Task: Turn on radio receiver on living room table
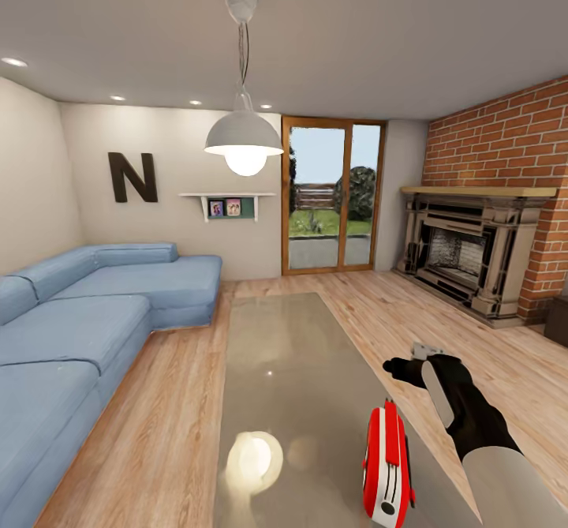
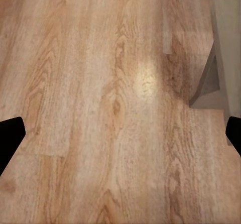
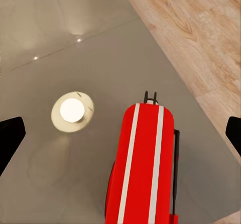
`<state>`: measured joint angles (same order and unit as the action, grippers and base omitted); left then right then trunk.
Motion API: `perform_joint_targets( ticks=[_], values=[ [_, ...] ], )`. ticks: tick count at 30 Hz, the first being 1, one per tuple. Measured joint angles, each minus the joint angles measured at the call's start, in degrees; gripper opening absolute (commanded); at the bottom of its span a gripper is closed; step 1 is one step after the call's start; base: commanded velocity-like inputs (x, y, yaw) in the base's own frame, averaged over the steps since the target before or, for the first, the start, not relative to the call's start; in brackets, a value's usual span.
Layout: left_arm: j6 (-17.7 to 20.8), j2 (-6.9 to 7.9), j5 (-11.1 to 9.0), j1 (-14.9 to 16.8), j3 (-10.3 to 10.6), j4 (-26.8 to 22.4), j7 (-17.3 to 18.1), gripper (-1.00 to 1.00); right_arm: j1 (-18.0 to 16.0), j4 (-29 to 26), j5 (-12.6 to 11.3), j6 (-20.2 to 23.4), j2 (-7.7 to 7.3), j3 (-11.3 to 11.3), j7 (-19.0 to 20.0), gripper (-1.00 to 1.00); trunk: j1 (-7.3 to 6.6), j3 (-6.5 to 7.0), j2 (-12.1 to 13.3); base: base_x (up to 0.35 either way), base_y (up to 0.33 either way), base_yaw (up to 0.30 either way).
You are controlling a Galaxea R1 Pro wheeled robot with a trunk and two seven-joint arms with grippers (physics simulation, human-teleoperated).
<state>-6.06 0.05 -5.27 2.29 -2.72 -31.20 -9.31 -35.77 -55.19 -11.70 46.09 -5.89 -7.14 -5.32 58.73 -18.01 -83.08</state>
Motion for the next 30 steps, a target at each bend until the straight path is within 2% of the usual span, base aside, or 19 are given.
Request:
perform_joint_targets(
  ticks=[10,13,15,18,30],
  values=[
    [0.1,0.03,-0.2,0.0,0.2,-0.1,0.7,1.00,0.0,0.5,-0.3,0.5,0.00,0.0,0.0,1.00,0.00,0.00,0.0,0.001,0.000,0.000],
    [0.0,-0.11,-0.3,0.0,0.2,-0.4,0.7,1.00,0.0,3.2,-0.2,0.8,0.00,0.3,-1.2,1.00,0.00,0.00,0.0,0.000,0.000,0.000],
    [-0.1,-0.24,-0.4,0.0,0.2,-0.6,0.7,1.00,0.0,7.3,-0.1,0.9,0.18,0.6,-3.3,1.00,0.00,0.00,0.0,0.000,0.000,0.000],
    [-0.1,-0.53,-0.4,0.0,0.2,-0.8,0.7,1.00,0.0,10.0,-0.1,0.9,0.33,0.6,-5.4,1.00,0.00,0.00,0.0,0.000,0.000,0.000],
    [-2.3,-0.75,-0.5,0.0,0.2,-0.9,0.6,1.00,0.0,11.0,-0.3,0.4,0.78,1.1,-5.5,1.00,0.00,0.00,0.0,0.000,0.000,0.000]
  ],
)
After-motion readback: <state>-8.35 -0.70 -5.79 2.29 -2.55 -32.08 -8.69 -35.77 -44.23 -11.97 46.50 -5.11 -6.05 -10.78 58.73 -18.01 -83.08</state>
